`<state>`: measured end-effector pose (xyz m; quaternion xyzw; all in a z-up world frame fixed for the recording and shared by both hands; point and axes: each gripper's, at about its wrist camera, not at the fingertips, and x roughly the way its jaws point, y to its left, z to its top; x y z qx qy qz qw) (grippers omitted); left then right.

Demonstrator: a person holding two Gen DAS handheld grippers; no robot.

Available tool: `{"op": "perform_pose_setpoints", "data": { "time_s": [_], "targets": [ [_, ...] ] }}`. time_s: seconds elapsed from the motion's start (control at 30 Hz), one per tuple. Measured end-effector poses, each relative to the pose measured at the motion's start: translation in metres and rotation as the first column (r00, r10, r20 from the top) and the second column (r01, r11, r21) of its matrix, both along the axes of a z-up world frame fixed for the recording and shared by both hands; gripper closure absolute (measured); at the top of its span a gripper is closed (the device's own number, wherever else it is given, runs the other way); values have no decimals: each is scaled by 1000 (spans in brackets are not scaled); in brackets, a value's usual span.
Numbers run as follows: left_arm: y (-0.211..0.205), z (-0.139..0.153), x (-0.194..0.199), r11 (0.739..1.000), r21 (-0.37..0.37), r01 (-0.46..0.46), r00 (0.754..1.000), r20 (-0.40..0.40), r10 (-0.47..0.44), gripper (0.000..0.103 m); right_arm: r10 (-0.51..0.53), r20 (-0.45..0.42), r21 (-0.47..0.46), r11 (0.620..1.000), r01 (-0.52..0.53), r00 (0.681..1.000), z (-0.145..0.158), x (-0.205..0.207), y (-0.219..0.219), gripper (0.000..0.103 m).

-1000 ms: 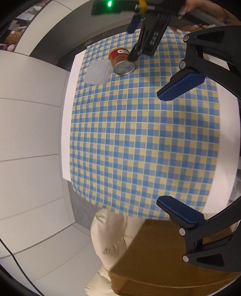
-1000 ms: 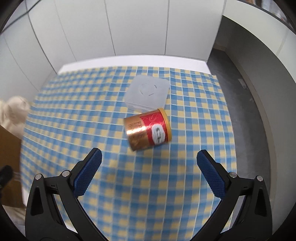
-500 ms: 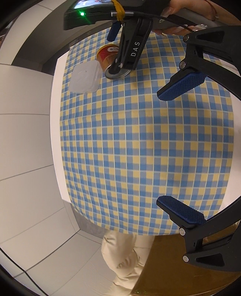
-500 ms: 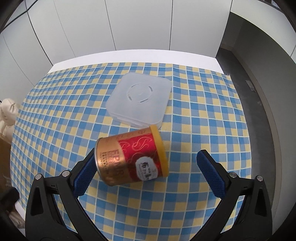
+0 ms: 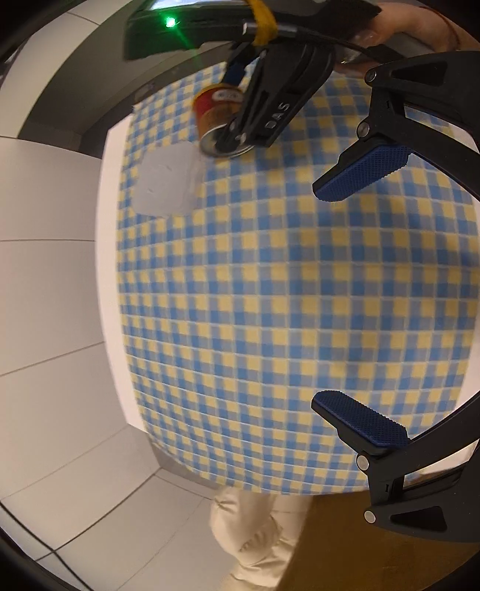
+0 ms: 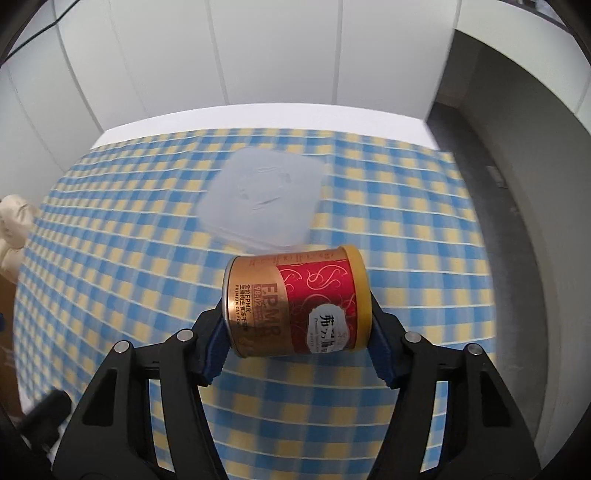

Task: Organize objects
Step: 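Grasp the red-and-gold tin with the right tool while the left tool grasps the clear case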

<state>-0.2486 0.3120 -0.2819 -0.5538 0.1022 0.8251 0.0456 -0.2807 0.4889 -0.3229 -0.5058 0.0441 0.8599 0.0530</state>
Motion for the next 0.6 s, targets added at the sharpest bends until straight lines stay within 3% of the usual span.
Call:
{"op": "perform_pose_setpoints", "data": {
  "time_s": [0.13,0.27,0.43,0.6],
  "targets": [
    [38,-10,-21,996,36,78,997,-9,-78,1,-112,4,-70,991,112,994,-1,8,43,38],
    [80,-31,-54,982,88,170,984,47,-174,1,-177,3,-115,978,176,984,-3,14,73,38],
    [95,-31,-85,974,163,154,987,20,-159,1,-227,-9,-203,954,220,974,-5,24,97,38],
    [109,-36,-116,977,177,120,991,41,-130,1,-212,-3,-136,968,209,977,-6,25,95,38]
  ]
}}
